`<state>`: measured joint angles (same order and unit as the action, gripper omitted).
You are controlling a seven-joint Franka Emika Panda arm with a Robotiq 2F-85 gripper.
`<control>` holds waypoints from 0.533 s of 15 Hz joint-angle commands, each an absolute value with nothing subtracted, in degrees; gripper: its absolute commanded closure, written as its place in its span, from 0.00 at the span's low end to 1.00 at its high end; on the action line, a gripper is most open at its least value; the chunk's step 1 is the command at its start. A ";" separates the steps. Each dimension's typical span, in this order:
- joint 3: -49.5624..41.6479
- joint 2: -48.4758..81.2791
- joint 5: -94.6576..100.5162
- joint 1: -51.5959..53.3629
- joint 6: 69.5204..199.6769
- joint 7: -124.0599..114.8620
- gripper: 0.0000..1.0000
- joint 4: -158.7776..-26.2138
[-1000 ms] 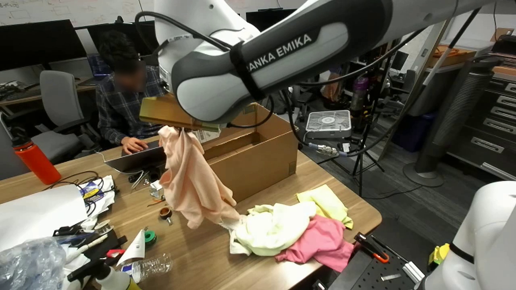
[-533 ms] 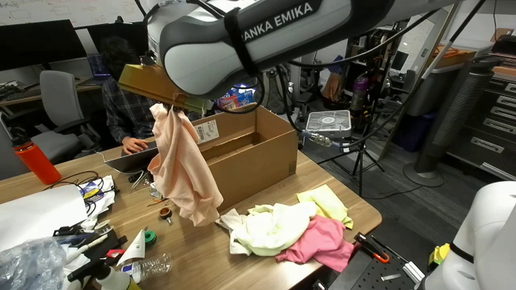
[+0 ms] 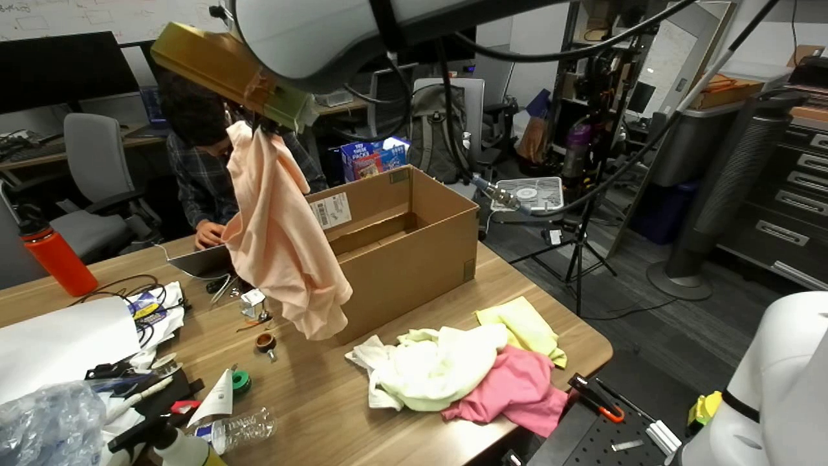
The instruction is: Put the peach colored shirt in the box
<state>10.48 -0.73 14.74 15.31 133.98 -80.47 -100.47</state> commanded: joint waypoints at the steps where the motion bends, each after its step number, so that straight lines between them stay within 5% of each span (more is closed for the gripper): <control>1: 11.14 -0.54 13.19 13.77 129.96 -82.89 0.98 -94.99; 8: 10.01 1.30 13.76 11.17 125.48 -87.56 0.98 -87.94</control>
